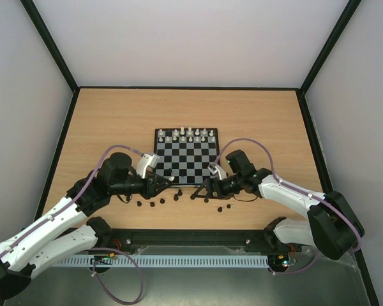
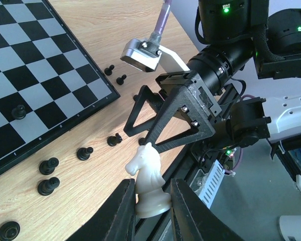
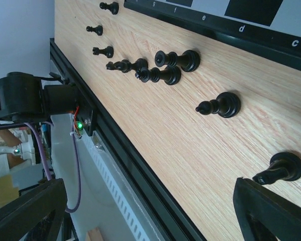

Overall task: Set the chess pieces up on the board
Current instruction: Place the chess piece on the chessboard.

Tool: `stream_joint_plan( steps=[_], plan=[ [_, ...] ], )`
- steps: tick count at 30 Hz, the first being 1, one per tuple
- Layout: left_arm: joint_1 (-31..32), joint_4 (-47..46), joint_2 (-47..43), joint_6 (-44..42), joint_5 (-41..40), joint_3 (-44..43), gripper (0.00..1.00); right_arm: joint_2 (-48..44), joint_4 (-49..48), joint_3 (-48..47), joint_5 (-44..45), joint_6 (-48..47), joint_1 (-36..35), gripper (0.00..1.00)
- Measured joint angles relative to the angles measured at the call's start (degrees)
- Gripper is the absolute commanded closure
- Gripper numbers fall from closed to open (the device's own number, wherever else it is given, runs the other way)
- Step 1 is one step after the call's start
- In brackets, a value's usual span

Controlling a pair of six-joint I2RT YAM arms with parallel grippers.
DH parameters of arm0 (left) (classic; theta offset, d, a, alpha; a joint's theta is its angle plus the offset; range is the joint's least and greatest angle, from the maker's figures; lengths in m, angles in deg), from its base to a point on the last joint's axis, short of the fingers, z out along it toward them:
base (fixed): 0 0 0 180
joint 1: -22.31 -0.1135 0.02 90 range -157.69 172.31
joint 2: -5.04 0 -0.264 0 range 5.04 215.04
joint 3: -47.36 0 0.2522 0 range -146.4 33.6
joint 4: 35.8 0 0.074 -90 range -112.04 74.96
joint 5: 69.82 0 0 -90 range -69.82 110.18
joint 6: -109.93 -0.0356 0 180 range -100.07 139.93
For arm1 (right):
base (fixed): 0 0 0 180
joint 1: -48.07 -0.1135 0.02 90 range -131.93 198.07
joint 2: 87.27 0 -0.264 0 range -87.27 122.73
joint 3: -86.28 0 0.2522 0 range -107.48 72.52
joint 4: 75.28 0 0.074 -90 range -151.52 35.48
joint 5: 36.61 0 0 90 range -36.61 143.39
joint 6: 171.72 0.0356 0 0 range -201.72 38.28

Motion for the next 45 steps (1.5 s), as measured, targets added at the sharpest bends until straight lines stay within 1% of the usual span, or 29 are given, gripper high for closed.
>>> stream_joint_plan(
  steps=[10,24,26,28,37,42,43,45],
  plan=[
    [0.7,2.73,0.81,-1.7,-0.44,-1.97,0.78,-0.7,-1.09,0.28,-0.31,0.9,-0.24,0.07],
    [1.81,3.96,1.77,-2.4,-1.64,-3.26,0.78,-3.54,-1.16,0.28,0.0,1.79,-0.24,0.06],
    [2.01,4.52,1.99,-2.73,-1.86,-3.37,0.78,-4.04,-1.14,0.28,0.13,1.92,-0.24,0.05],
    [2.21,5.57,2.1,-2.95,-2.08,-3.89,0.78,-4.5,-1.16,0.28,0.15,2.08,-0.24,0.0],
    [3.5,7.93,2.29,-3.98,-1.88,-6.6,0.78,-4.59,-0.96,0.15,-3.23,3.17,-0.24,0.02],
    [3.54,9.2,1.84,-4.52,0.15,-6.97,0.78,-4.79,-0.59,-0.55,-6.49,3.65,-0.24,0.0],
    [3.54,9.38,1.6,-4.57,0.68,-6.97,0.78,-5.01,-0.61,-0.7,-7.02,3.82,-0.24,0.01],
    [3.54,9.66,0.85,-4.57,1.7,-6.97,0.78,-5.84,-0.66,-1.05,-8.31,4.28,-0.24,0.07]
  ],
)
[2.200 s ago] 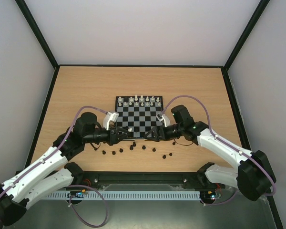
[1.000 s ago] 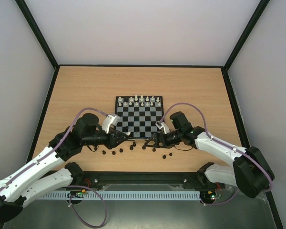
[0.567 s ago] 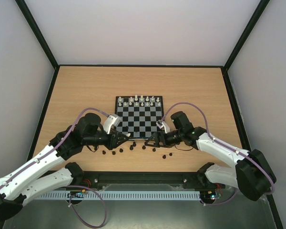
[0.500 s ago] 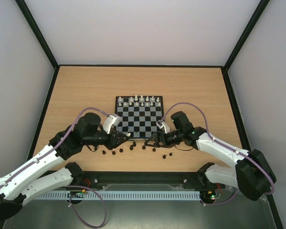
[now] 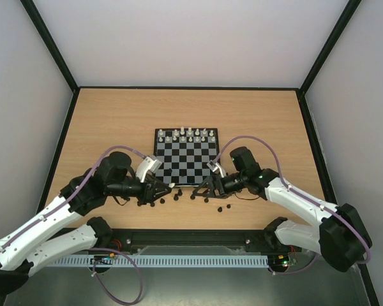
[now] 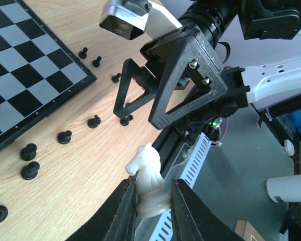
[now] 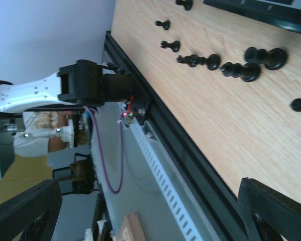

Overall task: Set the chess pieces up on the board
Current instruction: Place the chess piece on the chessboard.

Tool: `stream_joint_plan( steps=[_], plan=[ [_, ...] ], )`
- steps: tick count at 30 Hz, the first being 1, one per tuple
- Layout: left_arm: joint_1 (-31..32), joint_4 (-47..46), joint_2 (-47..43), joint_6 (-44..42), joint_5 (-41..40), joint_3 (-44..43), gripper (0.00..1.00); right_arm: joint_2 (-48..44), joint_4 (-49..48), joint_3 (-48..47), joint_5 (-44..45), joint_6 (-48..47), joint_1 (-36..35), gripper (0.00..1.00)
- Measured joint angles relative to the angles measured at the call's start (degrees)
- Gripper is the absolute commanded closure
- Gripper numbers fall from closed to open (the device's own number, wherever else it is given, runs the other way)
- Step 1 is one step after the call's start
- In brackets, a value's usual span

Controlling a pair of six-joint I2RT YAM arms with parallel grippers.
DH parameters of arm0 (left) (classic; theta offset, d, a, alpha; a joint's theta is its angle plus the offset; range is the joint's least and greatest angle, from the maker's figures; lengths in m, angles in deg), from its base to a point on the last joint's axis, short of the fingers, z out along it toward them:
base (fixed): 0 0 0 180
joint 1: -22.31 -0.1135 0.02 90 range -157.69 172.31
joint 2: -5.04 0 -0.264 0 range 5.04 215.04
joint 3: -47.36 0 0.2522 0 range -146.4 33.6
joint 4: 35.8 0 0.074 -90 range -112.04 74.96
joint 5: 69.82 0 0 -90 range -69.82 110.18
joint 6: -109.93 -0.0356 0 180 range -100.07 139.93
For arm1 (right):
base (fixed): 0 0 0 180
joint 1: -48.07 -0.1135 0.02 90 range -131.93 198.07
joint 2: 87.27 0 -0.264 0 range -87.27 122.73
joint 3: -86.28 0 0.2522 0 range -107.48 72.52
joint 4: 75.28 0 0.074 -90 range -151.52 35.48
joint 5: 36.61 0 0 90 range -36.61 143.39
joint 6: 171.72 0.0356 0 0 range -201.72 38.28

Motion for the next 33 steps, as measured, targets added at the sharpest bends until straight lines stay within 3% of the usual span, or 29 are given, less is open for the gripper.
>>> stream_joint_plan(
  steps=[8,12,20,33],
  plan=[
    [0.15,2.08,-1.62,-0.63,1.38,-0.22,0.78,-3.1,-2.36,-2.67,-3.85,7.06,0.0,0.17],
    [0.33,4.57,-0.98,-2.14,0.0,-1.05,0.78,-2.69,-5.95,-4.42,-6.88,13.27,0.0,0.31],
    [1.38,8.52,-0.63,-4.59,-3.26,-2.51,0.78,4.52,-9.18,-10.16,-11.54,21.31,-0.22,0.42],
    [2.14,11.02,0.39,-6.36,-5.66,-3.78,0.78,13.55,-8.46,-17.25,-13.07,24.81,-5.27,0.58]
  ],
)
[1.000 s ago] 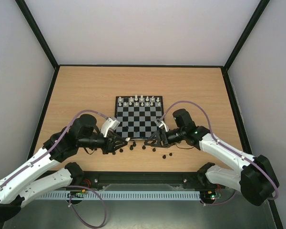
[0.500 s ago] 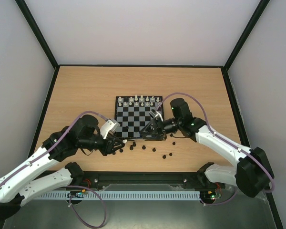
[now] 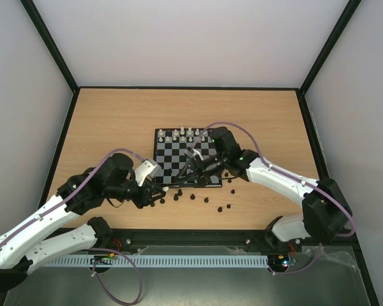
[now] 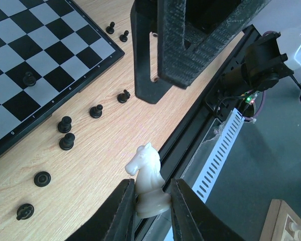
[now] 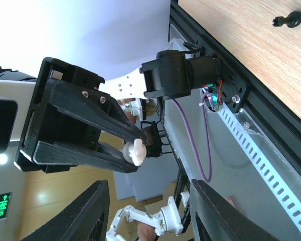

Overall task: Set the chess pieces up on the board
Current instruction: Place the chess piece on the chessboard.

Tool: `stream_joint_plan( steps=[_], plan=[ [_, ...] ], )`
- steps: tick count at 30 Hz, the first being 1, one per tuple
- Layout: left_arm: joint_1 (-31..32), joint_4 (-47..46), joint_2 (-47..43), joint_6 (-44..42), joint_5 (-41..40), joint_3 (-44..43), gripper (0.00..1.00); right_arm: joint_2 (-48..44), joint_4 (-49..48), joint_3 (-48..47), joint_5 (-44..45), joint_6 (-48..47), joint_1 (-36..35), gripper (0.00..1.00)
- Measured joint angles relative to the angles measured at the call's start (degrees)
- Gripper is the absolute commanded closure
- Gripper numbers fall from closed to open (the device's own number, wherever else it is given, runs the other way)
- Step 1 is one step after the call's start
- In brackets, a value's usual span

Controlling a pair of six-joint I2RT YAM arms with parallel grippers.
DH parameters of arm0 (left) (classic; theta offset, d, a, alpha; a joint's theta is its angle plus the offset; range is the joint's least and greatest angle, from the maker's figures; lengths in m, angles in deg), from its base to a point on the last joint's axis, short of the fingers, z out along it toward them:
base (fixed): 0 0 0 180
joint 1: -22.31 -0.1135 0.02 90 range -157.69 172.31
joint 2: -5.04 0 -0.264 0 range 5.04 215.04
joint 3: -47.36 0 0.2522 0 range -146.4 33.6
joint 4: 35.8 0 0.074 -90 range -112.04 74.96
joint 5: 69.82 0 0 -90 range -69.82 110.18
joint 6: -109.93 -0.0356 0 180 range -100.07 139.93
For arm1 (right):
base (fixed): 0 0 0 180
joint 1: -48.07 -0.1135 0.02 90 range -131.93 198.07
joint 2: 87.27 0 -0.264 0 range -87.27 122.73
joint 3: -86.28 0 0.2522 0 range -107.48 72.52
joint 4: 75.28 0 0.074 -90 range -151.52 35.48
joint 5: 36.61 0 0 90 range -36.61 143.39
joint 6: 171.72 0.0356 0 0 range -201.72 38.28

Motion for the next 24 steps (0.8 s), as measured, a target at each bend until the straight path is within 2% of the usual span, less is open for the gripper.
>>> stream_joint_plan(
  steps=[13,17,24],
  plan=[
    [0.0,0.02,-0.07,-0.15,-0.09,0.0,0.78,5.2,1.01,-4.81,0.11,0.37,-4.48,0.62],
    [0.0,0.02,-0.07,-0.15,-0.2,0.0,0.78,5.88,0.96,-5.4,0.09,0.66,-5.75,0.69],
    [0.0,0.02,-0.07,-0.15,-0.24,0.0,0.78,6.34,1.01,-5.84,0.09,1.07,-6.36,0.72]
  ],
)
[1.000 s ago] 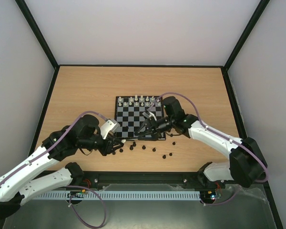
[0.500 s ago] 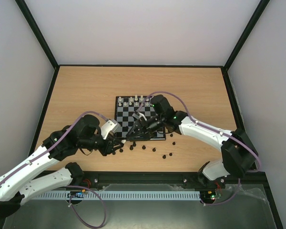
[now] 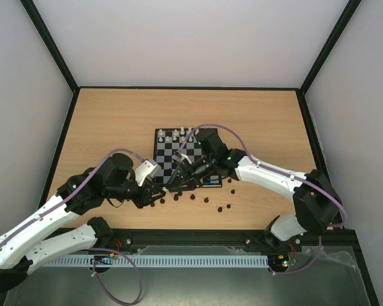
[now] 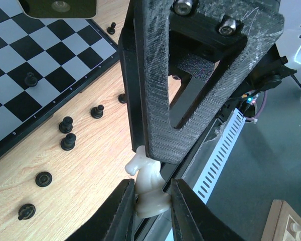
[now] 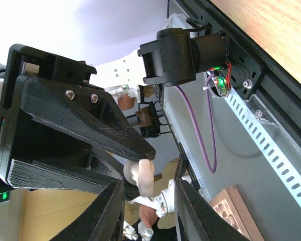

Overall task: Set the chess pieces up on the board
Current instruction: Place the chess piece on the chessboard.

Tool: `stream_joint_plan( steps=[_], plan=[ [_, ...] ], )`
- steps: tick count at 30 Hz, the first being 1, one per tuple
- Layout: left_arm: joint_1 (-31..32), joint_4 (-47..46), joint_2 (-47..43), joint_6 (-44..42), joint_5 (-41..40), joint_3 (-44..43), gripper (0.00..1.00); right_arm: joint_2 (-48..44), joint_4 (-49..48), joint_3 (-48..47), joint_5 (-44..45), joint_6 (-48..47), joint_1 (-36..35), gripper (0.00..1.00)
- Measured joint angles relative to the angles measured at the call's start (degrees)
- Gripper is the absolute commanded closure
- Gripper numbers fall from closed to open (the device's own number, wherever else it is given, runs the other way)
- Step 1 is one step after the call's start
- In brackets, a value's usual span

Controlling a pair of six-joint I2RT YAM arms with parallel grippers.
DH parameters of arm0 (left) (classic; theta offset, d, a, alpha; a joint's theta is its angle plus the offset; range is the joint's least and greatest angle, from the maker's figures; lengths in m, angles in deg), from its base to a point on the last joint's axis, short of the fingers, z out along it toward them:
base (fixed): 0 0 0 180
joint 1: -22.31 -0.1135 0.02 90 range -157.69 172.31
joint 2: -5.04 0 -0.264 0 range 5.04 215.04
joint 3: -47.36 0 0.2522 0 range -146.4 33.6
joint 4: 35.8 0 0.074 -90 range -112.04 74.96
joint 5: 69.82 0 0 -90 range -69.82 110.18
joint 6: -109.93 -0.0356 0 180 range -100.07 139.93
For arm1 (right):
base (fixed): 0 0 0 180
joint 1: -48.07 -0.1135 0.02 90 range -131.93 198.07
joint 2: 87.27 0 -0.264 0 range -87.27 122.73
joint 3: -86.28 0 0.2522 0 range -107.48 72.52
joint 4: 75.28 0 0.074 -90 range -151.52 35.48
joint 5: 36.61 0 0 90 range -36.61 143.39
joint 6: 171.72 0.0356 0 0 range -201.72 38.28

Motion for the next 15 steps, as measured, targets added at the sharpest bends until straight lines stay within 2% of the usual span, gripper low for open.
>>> stream_joint_plan(
  steps=[13,15],
  plan=[
    [0.0,0.09,-0.28,0.02,-0.24,0.0,0.78,1.38,-0.26,-0.26,-0.11,0.28,-0.5,0.78],
    [0.0,0.09,-0.42,0.02,-0.24,0.0,0.78,1.38,-0.31,-0.31,-0.22,0.28,-0.5,0.82]
  ],
)
